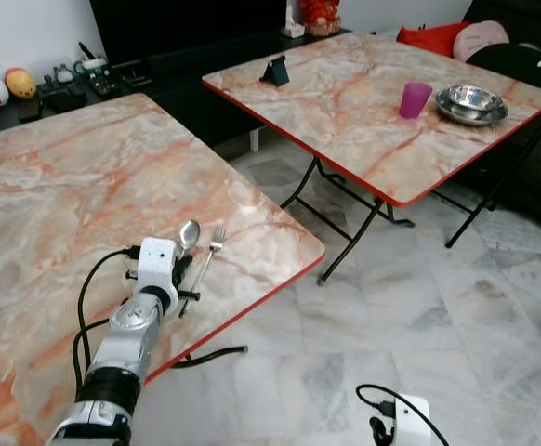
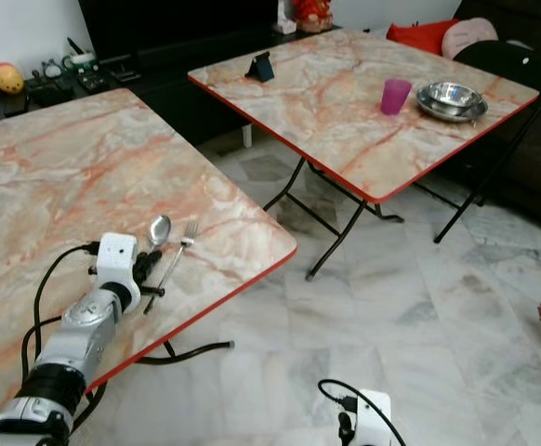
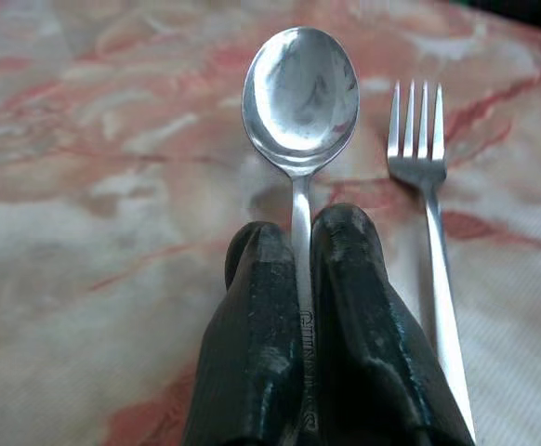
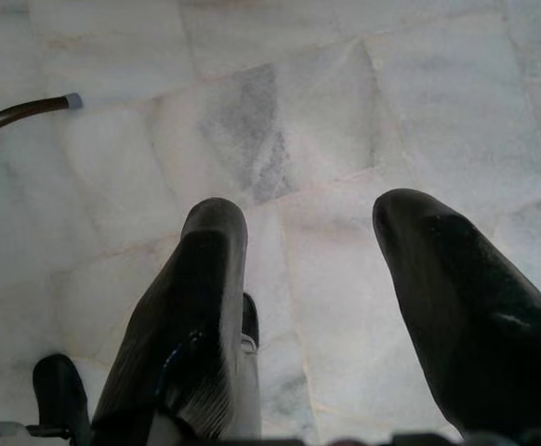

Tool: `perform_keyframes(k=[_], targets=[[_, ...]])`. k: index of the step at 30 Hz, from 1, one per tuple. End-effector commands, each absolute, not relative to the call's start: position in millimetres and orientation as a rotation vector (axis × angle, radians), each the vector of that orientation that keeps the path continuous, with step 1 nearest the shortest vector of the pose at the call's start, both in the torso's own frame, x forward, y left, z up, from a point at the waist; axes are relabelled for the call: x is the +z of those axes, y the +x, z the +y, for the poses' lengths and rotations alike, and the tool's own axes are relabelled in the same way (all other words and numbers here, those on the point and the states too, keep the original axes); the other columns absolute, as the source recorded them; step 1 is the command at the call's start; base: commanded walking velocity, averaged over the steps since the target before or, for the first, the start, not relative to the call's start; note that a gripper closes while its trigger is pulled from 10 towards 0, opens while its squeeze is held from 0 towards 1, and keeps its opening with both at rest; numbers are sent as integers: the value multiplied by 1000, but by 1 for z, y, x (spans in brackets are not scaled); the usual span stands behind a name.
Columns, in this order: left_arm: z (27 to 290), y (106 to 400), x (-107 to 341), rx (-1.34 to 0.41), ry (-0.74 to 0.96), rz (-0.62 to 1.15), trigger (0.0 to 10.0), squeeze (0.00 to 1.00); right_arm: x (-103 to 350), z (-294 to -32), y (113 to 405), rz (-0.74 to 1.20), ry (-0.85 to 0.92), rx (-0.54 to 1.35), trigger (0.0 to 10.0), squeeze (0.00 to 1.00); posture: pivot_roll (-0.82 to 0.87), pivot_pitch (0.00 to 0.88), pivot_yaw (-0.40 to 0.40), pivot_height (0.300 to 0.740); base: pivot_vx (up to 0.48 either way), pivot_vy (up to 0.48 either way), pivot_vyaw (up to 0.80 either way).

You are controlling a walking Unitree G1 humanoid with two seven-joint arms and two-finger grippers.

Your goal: Setting the table

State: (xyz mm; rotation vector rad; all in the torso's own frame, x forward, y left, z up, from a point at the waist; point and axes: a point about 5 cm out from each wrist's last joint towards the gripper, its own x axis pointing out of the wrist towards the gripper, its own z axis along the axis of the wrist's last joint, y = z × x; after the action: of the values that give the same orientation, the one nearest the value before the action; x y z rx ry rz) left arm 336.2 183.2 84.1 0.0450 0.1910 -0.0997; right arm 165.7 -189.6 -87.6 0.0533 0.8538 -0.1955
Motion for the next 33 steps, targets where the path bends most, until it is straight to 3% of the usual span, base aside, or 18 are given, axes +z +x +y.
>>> perform_keyframes(k=[1,7,14,26,33], targets=[[184,337,92,-81,31,132,10000,0,-88,-193,164,860,53,-202,10000,0,48,0,-40,740,0,0,0],[193,328,111,-27,60,-18,10000,0,-88,-196,165,861,53,-209,10000,0,47,0,-41,740,0,0,0],[203,308,115,5,81,-74,10000,0,-87,-197,165,855,62,-217,10000,0,52,0,-38,740,0,0,0],[188,302,128,-54,80,-163,10000,0,-86,-199,167,839,57,-231,10000,0,55,0,-41,740,0,0,0],[185,302,132,-59,85,-170,10000,0,-86,-199,166,848,24,-224,10000,0,56,0,-41,740,0,-318,0]])
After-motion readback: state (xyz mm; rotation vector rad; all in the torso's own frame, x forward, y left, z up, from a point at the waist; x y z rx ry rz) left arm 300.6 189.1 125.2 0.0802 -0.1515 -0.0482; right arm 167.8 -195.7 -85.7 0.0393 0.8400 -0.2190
